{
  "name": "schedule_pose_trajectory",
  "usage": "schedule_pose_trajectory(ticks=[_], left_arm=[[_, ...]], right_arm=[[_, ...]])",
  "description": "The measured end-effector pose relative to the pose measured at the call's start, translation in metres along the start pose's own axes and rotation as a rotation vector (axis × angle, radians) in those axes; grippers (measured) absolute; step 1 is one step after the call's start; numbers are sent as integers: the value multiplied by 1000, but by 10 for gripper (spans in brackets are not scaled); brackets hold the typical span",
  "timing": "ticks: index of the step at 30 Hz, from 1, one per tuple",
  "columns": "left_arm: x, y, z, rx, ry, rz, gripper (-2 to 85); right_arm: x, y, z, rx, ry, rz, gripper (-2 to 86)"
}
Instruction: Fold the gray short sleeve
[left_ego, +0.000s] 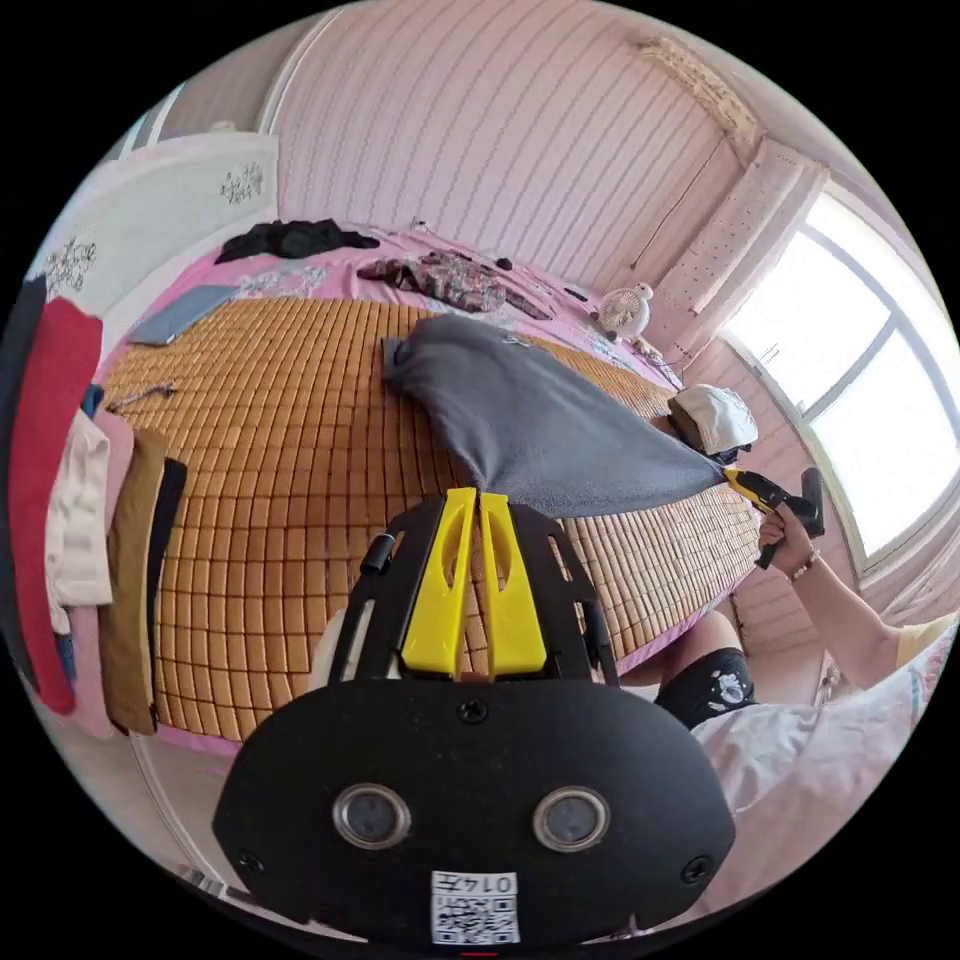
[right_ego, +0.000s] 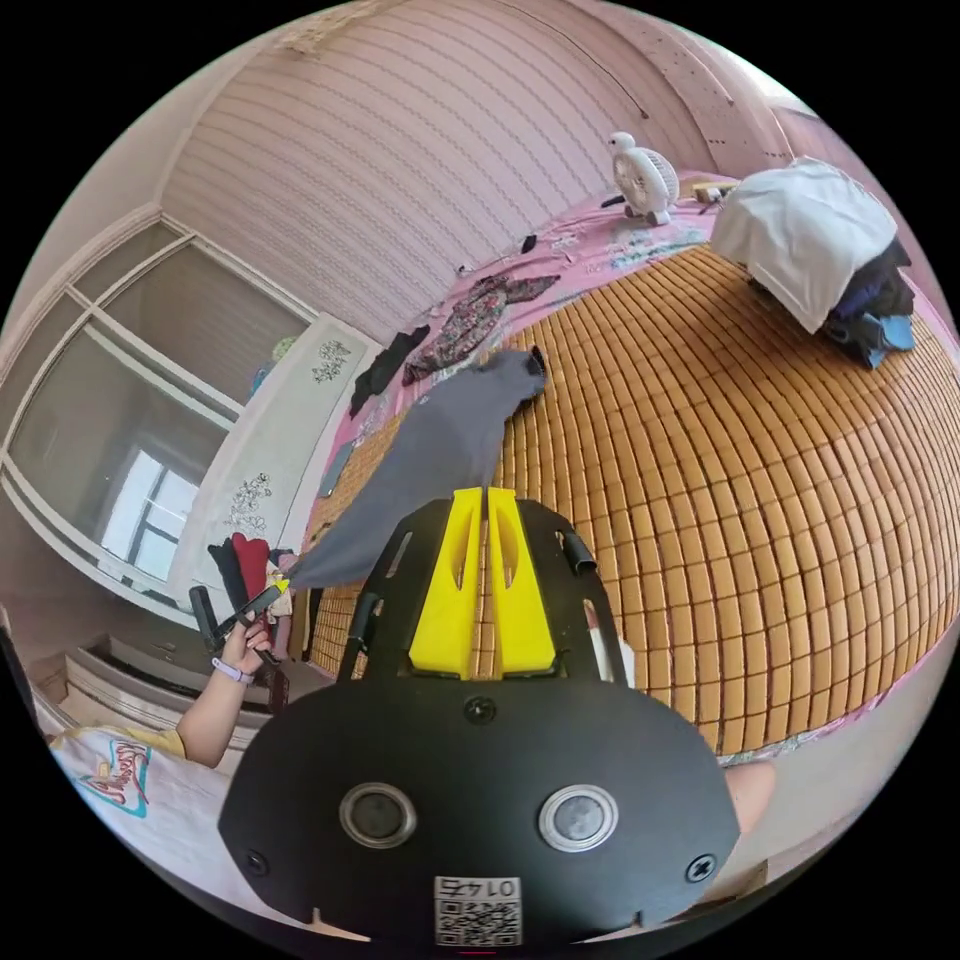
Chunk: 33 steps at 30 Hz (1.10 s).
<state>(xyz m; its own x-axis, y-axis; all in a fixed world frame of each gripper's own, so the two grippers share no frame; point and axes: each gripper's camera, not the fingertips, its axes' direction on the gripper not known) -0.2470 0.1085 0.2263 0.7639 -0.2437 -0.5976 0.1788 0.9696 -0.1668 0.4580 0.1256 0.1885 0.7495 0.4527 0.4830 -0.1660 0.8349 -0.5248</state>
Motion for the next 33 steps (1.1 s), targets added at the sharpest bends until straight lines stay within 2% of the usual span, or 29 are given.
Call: schedule_pose_trajectory(ticks=[3, 8, 20, 29, 31, 33], left_arm=[[-21, 26, 48, -169, 43, -98, -10], [-27, 49, 84, -367, -2, -36, -10], [-62, 46, 89, -433, -58, -41, -9], [-83, 37, 84, -421, -55, -72, 19], [-85, 34, 87, -417, -55, -68, 32], [-87, 27, 95, -435, -54, -59, 42]], right_arm=[[24, 13, 27, -128, 46, 83, 4], [40, 26, 34, -230, 122, 118, 4], [38, 25, 44, -337, 190, 170, 9], [-28, -3, 85, -321, 402, -140, 81], [-29, -10, 101, -372, 434, -122, 72], [-31, -14, 102, -354, 477, -126, 8]])
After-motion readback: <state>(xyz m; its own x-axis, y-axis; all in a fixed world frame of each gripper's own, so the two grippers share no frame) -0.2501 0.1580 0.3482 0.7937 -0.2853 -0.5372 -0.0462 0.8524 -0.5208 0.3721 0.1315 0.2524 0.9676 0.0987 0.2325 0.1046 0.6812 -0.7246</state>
